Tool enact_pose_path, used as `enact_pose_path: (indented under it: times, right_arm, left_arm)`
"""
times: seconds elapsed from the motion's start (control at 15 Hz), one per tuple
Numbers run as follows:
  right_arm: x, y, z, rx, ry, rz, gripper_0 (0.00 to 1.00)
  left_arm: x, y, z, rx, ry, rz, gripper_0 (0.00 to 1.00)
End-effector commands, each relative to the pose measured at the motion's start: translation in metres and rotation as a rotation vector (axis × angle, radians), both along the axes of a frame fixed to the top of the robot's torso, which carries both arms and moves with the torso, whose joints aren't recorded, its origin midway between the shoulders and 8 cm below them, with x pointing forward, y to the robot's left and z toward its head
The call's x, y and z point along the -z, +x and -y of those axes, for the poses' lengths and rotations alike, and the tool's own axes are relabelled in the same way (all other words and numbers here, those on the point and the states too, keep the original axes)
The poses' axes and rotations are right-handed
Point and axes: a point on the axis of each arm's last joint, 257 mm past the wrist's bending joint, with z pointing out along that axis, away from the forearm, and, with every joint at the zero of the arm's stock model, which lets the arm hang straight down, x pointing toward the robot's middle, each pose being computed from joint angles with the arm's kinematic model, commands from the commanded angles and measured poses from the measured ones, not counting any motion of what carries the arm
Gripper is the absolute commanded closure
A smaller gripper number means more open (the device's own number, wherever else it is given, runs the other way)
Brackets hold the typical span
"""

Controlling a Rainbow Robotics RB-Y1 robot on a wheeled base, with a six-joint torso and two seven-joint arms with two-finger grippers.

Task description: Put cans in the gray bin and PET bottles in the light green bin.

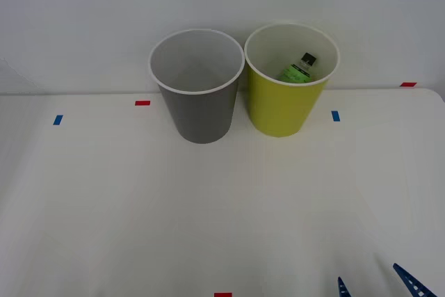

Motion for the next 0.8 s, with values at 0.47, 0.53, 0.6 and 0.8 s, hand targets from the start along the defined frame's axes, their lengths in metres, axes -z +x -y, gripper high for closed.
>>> enact_pose_path:
  times: [0.47, 0.53, 0.6, 0.8]
  right_arm:
    - [0.0, 0.0, 0.0, 0.0, 0.0, 0.0, 0.0]
    - [0.0, 0.0, 0.0, 0.0, 0.0, 0.0, 0.0]
    - [0.0, 0.0, 0.0, 0.0, 0.0, 0.0, 0.0]
    - [0.0, 0.0, 0.0, 0.0, 0.0, 0.0, 0.0]
  left_arm:
    - [0.0, 0.0, 0.0, 0.0, 0.0, 0.0, 0.0]
    - [0.0, 0.0, 0.0, 0.0, 0.0, 0.0, 0.0]
    - [0.0, 0.0, 0.0, 0.0, 0.0, 0.0, 0.0]
    - [0.0, 0.0, 0.0, 0.0, 0.0, 0.0, 0.0]
